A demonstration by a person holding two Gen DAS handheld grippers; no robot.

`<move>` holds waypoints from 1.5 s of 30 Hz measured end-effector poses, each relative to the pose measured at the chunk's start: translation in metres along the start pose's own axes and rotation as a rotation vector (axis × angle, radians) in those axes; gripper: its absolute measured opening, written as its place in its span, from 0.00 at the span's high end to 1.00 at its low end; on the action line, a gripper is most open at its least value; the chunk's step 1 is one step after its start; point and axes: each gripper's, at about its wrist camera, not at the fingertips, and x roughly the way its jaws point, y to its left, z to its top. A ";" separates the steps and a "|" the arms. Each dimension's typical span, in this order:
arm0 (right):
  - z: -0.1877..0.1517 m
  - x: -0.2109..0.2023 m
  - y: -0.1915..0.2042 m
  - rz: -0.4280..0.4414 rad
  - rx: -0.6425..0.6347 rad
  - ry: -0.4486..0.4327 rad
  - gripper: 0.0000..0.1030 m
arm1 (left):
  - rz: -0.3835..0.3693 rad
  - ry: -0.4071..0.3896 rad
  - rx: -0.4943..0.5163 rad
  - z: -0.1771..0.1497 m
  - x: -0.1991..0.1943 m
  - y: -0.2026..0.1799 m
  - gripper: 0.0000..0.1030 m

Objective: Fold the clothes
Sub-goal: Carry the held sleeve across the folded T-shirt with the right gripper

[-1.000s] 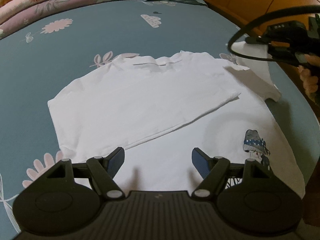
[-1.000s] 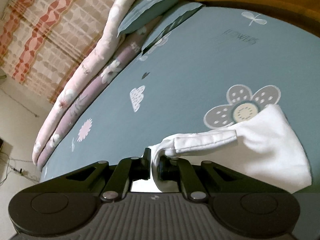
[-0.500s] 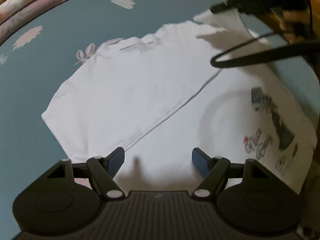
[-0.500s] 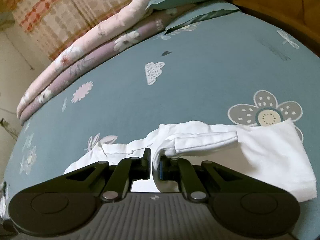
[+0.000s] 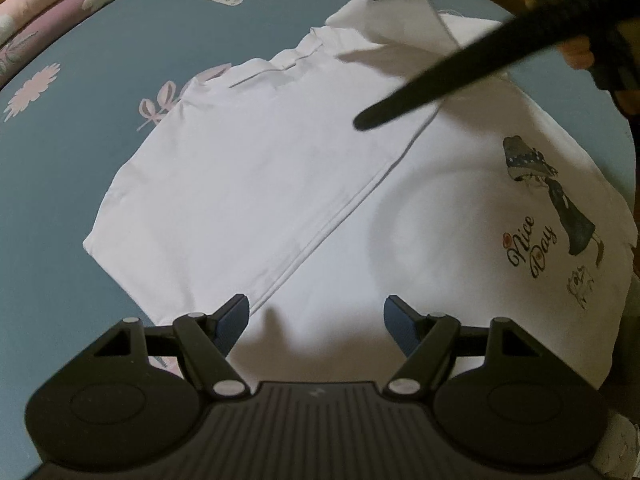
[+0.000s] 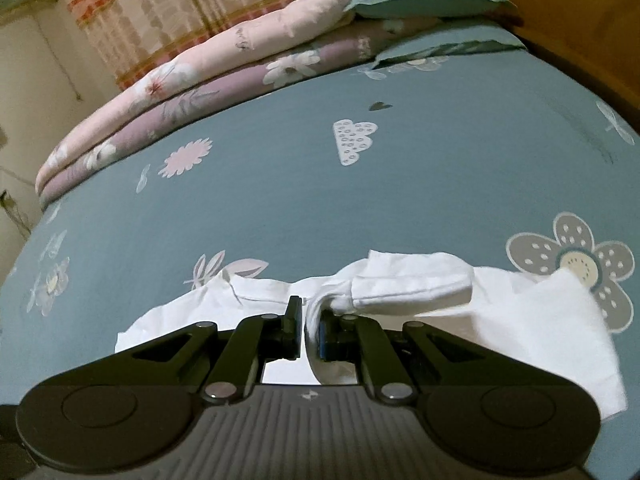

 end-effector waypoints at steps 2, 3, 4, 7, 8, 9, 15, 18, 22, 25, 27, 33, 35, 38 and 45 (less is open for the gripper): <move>-0.001 0.002 0.010 -0.006 -0.033 0.004 0.91 | 0.008 0.003 -0.001 -0.004 -0.002 0.004 0.27; -0.002 0.003 0.015 -0.009 -0.049 0.007 0.91 | 0.012 0.005 -0.004 -0.007 -0.003 0.008 0.27; -0.003 0.004 0.019 -0.010 -0.066 0.011 0.91 | 0.014 0.008 -0.013 -0.010 -0.004 0.011 0.27; -0.007 0.007 0.033 -0.011 -0.114 0.023 0.91 | 0.016 0.022 -0.048 -0.018 -0.007 0.023 0.27; -0.009 0.009 0.038 -0.012 -0.132 0.029 0.91 | 0.018 0.027 -0.061 -0.021 -0.008 0.028 0.27; -0.011 0.011 0.043 -0.015 -0.147 0.034 0.91 | 0.024 0.031 -0.073 -0.024 -0.009 0.033 0.27; -0.033 0.029 0.081 -0.090 -0.381 0.073 0.91 | 0.047 0.052 -0.188 -0.040 -0.017 0.059 0.27; -0.045 0.037 0.099 -0.123 -0.504 0.091 0.91 | 0.055 0.049 -0.243 -0.046 -0.021 0.069 0.27; -0.057 0.043 0.120 -0.142 -0.636 0.100 0.91 | 0.057 0.045 -0.278 -0.048 -0.023 0.076 0.27; -0.068 0.049 0.136 -0.154 -0.751 0.103 0.91 | 0.059 0.039 -0.278 -0.047 -0.024 0.076 0.27; -0.077 0.052 0.145 -0.166 -0.834 0.105 0.91 | 0.057 0.035 -0.282 -0.048 -0.025 0.077 0.27; -0.102 0.061 0.165 -0.196 -1.040 0.122 0.91 | 0.057 0.028 -0.302 -0.053 -0.025 0.079 0.27; -0.109 0.063 0.169 -0.217 -1.097 0.123 0.89 | 0.054 0.031 -0.310 -0.055 -0.025 0.080 0.27; -0.123 0.067 0.175 -0.260 -1.220 0.119 0.80 | 0.056 0.035 -0.316 -0.058 -0.026 0.081 0.27; -0.144 0.068 0.182 -0.298 -1.390 0.135 0.60 | 0.055 0.031 -0.339 -0.064 -0.027 0.083 0.27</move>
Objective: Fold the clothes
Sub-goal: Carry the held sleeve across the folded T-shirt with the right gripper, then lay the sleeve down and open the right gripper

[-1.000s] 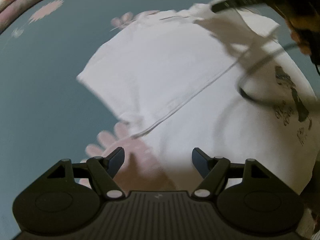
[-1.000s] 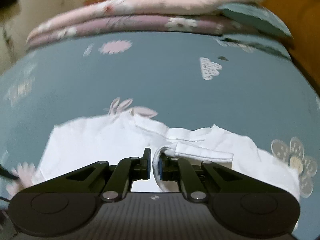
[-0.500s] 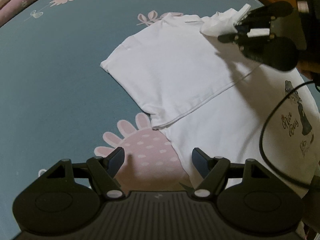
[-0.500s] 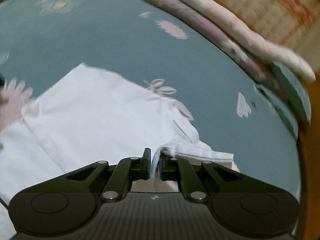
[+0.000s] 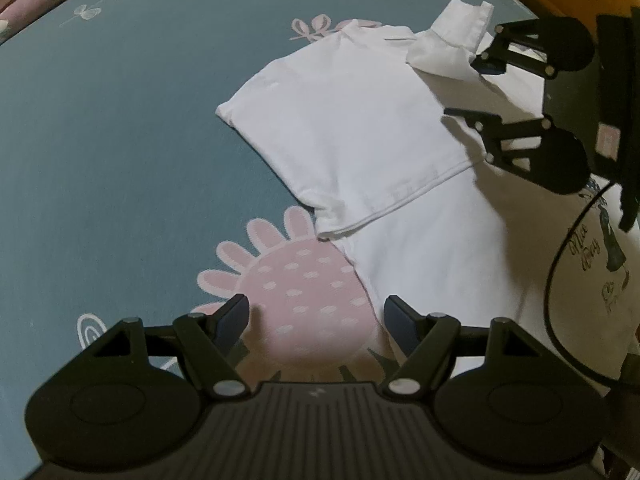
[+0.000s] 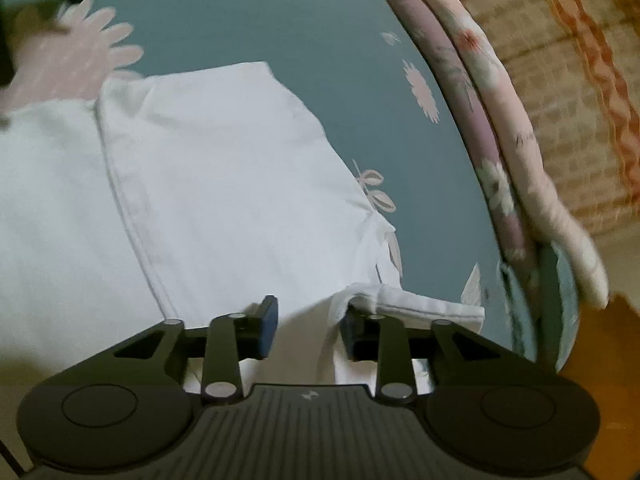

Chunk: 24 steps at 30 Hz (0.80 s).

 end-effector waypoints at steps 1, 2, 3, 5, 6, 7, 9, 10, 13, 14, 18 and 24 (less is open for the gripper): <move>0.000 -0.001 0.002 -0.003 -0.018 0.001 0.59 | -0.001 -0.001 -0.006 -0.001 0.000 0.001 0.27; 0.000 -0.002 0.003 -0.002 -0.029 0.000 0.59 | -0.003 -0.002 -0.012 -0.001 0.000 0.002 0.27; 0.000 -0.003 0.004 0.001 -0.039 -0.001 0.59 | -0.003 -0.003 -0.018 -0.002 -0.001 0.003 0.27; 0.001 -0.005 0.005 0.006 -0.058 -0.004 0.58 | -0.005 -0.006 -0.028 -0.002 -0.002 0.004 0.27; 0.001 -0.005 0.006 0.009 -0.068 -0.005 0.58 | -0.004 -0.007 -0.032 -0.003 -0.003 0.005 0.27; 0.001 -0.006 0.007 0.011 -0.078 -0.006 0.57 | -0.005 -0.007 -0.037 -0.002 -0.003 0.007 0.27; 0.001 -0.008 0.006 0.014 -0.084 -0.008 0.55 | -0.006 -0.010 -0.050 -0.003 -0.004 0.009 0.27; 0.001 -0.009 0.005 0.015 -0.087 -0.010 0.54 | -0.007 -0.012 -0.055 -0.003 -0.004 0.009 0.27; 0.002 -0.011 -0.001 0.044 -0.048 -0.005 0.53 | -0.009 -0.020 -0.070 -0.002 -0.005 0.011 0.27; 0.001 -0.013 -0.004 0.055 -0.030 -0.001 0.53 | -0.011 -0.025 -0.075 -0.002 -0.006 0.012 0.27; -0.002 -0.022 -0.013 0.101 0.051 0.016 0.53 | -0.027 -0.052 -0.109 0.006 -0.010 0.013 0.28; -0.028 -0.044 -0.026 0.172 0.205 0.047 0.53 | -0.205 -0.133 -0.288 0.035 -0.006 0.024 0.31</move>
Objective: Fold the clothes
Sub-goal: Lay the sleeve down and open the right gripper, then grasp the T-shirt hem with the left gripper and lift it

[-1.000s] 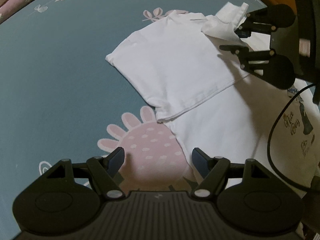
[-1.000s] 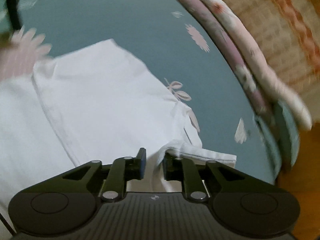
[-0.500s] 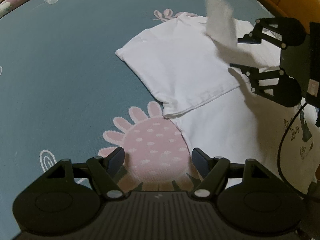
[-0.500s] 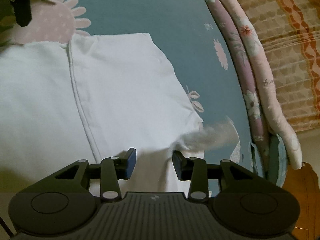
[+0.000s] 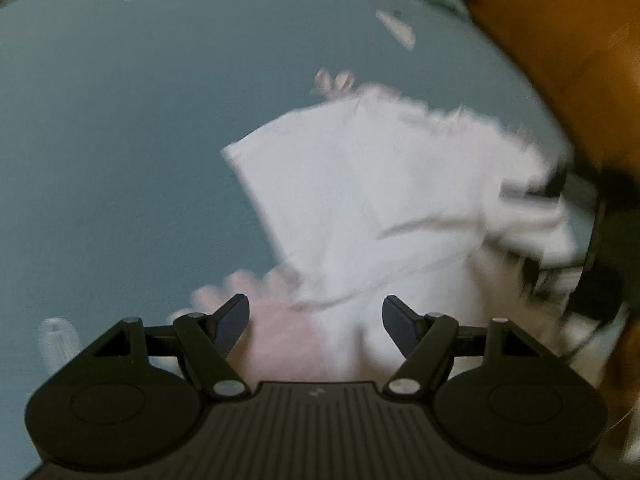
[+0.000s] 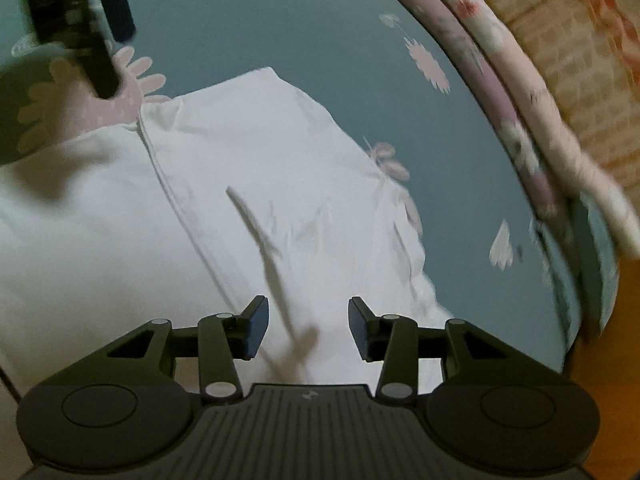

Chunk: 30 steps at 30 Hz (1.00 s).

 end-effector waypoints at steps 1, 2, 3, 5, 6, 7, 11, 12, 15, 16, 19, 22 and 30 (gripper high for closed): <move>-0.006 -0.001 -0.003 0.003 0.032 0.010 0.53 | -0.048 -0.012 -0.043 0.005 0.004 0.000 0.31; -0.012 -0.001 -0.007 0.007 0.065 0.020 0.53 | -0.100 -0.021 -0.087 0.010 0.009 0.000 0.32; -0.018 0.000 -0.011 0.016 0.106 0.032 0.53 | -0.155 -0.023 -0.132 0.015 0.016 -0.002 0.34; -0.030 0.002 -0.019 0.037 0.195 0.057 0.53 | -0.253 -0.021 -0.217 0.022 0.032 -0.009 0.39; -0.035 0.003 -0.022 0.045 0.230 0.063 0.53 | -0.291 -0.019 -0.258 0.024 0.040 -0.013 0.40; -0.040 0.003 -0.024 0.049 0.257 0.065 0.53 | -0.320 -0.014 -0.297 0.025 0.049 -0.016 0.40; -0.059 0.003 -0.033 0.053 0.315 0.061 0.53 | -0.368 0.021 -0.487 0.020 0.085 -0.022 0.45; -0.063 0.004 -0.034 0.053 0.322 0.058 0.53 | -0.372 0.027 -0.539 0.017 0.093 -0.021 0.45; -0.079 0.002 -0.041 0.052 0.355 0.053 0.53 | -0.371 0.026 -0.670 0.007 0.113 -0.017 0.45; -0.084 0.001 -0.044 0.052 0.370 0.053 0.53 | -0.358 0.023 -0.697 0.005 0.118 -0.015 0.45; -0.100 0.002 -0.055 0.055 0.421 0.055 0.53 | -0.347 -0.031 -0.777 0.000 0.123 -0.012 0.45; -0.114 0.004 -0.064 0.065 0.476 0.054 0.53 | -0.312 -0.105 -0.811 0.002 0.120 -0.014 0.45; -0.152 0.008 -0.089 0.100 0.655 0.056 0.53 | -0.111 -0.181 -0.792 0.000 0.116 -0.030 0.89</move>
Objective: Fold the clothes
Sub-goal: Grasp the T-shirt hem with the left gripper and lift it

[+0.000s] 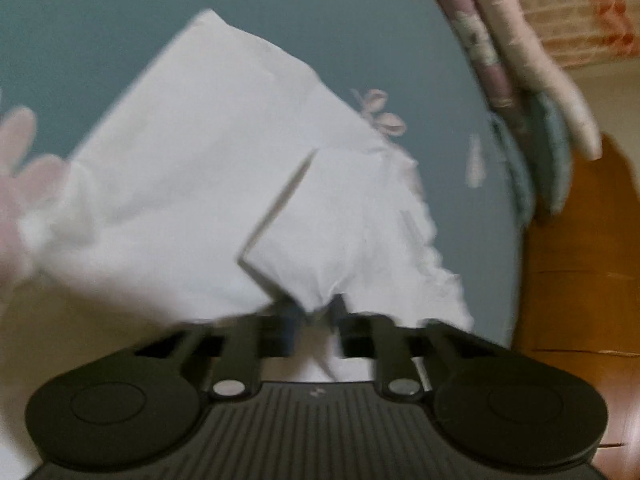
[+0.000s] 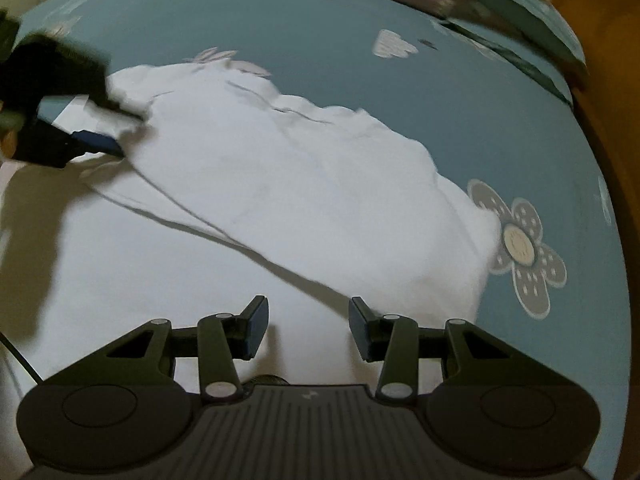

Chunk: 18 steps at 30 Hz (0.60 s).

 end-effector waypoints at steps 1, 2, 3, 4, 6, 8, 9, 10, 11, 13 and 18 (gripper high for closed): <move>-0.002 -0.001 -0.004 -0.003 0.011 -0.002 0.53 | 0.021 -0.015 0.035 0.000 -0.003 -0.005 0.89; -0.004 -0.002 -0.007 -0.011 0.021 -0.004 0.53 | 0.042 -0.027 0.077 0.000 -0.006 -0.012 0.89; -0.006 -0.003 -0.011 -0.016 0.032 -0.007 0.53 | 0.051 -0.035 0.112 0.000 -0.009 -0.018 0.89; -0.008 -0.004 -0.016 -0.020 0.044 -0.010 0.53 | 0.052 -0.043 0.141 0.001 -0.012 -0.024 0.89; -0.011 -0.006 -0.030 -0.024 0.089 -0.023 0.53 | 0.068 -0.038 0.177 0.002 -0.015 -0.026 0.89; -0.013 -0.008 -0.047 -0.009 0.167 -0.041 0.54 | 0.091 -0.028 0.209 0.002 -0.016 -0.026 0.89; -0.013 -0.008 -0.055 -0.002 0.206 -0.051 0.57 | 0.101 -0.023 0.221 0.002 -0.016 -0.025 0.89; -0.013 -0.008 -0.063 0.005 0.244 -0.061 0.58 | 0.111 -0.019 0.230 0.001 -0.015 -0.024 0.89; -0.013 -0.008 -0.072 0.012 0.282 -0.071 0.64 | 0.120 -0.019 0.239 0.000 -0.016 -0.022 0.89; -0.010 -0.001 -0.083 0.006 0.313 -0.085 0.73 | 0.133 -0.027 0.255 -0.003 -0.019 -0.020 0.89; -0.003 0.028 -0.104 0.007 0.382 -0.095 0.77 | 0.156 -0.042 0.272 -0.008 -0.024 -0.017 0.89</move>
